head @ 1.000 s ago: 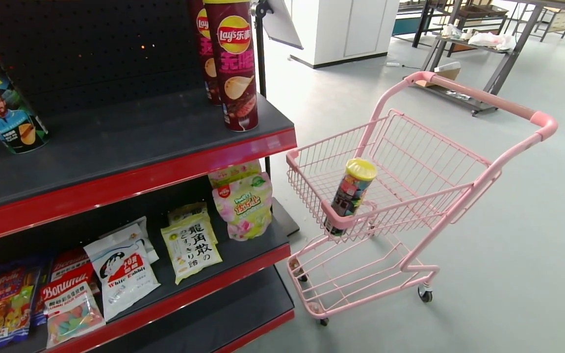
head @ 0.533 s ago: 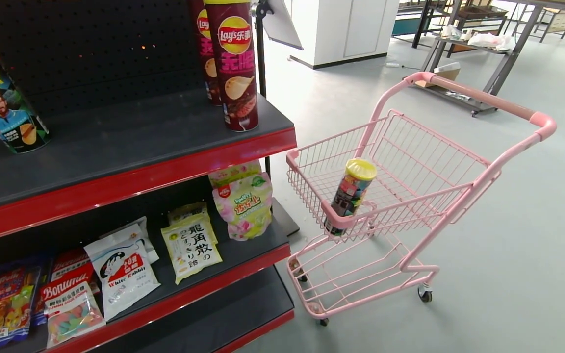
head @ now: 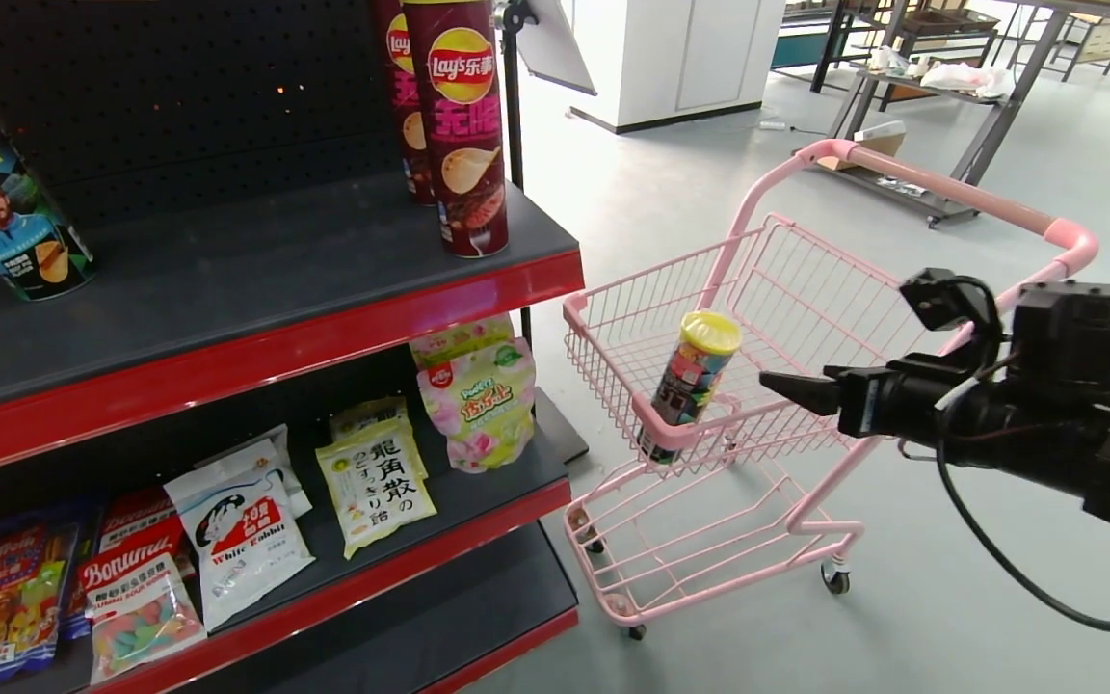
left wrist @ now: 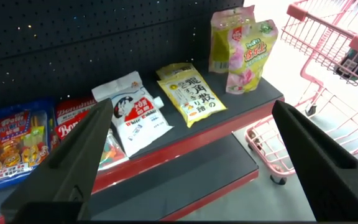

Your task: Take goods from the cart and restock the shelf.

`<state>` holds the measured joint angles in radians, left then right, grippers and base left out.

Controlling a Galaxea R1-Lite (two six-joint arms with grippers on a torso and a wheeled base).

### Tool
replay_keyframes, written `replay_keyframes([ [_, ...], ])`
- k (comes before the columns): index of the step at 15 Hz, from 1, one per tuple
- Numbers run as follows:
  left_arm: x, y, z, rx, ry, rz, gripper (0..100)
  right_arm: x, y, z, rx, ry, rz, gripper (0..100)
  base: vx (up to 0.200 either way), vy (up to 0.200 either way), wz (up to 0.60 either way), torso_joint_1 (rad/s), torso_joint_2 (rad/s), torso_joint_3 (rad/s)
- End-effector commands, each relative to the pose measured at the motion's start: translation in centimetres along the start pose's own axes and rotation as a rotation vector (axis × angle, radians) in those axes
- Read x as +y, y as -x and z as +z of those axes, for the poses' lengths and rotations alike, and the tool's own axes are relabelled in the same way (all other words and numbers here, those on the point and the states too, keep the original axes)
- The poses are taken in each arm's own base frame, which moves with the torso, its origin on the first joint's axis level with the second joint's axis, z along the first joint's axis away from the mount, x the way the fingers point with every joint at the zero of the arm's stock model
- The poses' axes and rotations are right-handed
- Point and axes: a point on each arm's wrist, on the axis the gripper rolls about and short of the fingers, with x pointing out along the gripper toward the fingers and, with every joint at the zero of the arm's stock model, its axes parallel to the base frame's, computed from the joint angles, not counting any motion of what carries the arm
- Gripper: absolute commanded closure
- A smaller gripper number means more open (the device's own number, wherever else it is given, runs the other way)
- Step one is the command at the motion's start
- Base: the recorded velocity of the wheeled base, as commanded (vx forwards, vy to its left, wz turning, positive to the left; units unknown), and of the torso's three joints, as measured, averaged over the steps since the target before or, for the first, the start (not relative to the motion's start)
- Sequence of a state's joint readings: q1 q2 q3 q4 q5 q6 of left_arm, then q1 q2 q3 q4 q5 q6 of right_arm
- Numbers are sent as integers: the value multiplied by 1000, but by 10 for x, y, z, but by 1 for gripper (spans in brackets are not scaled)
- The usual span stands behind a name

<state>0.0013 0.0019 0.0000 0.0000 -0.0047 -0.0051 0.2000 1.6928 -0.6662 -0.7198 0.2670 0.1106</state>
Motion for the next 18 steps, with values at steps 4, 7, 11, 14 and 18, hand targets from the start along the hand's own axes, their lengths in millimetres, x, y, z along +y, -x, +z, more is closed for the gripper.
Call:
replay_keyframes([
  [4,0,0,0,0,-1,0,0,3,-56,-20,88,-2,51,0,0,0,0,0,0,0],
  [7,0,0,0,0,-1,0,0,0,-63,-26,110,-8,45,0,0,0,0,0,0,0],
  [11,0,0,0,0,-1,0,0,-7,-91,-31,89,-6,48,0,0,0,0,0,0,0],
  [14,0,0,0,0,-1,0,0,-12,-112,-33,70,-6,48,0,0,0,0,0,0,0],
  [18,0,0,0,0,-1,0,0,-24,-132,-31,47,-10,35,0,0,0,0,0,0,0],
])
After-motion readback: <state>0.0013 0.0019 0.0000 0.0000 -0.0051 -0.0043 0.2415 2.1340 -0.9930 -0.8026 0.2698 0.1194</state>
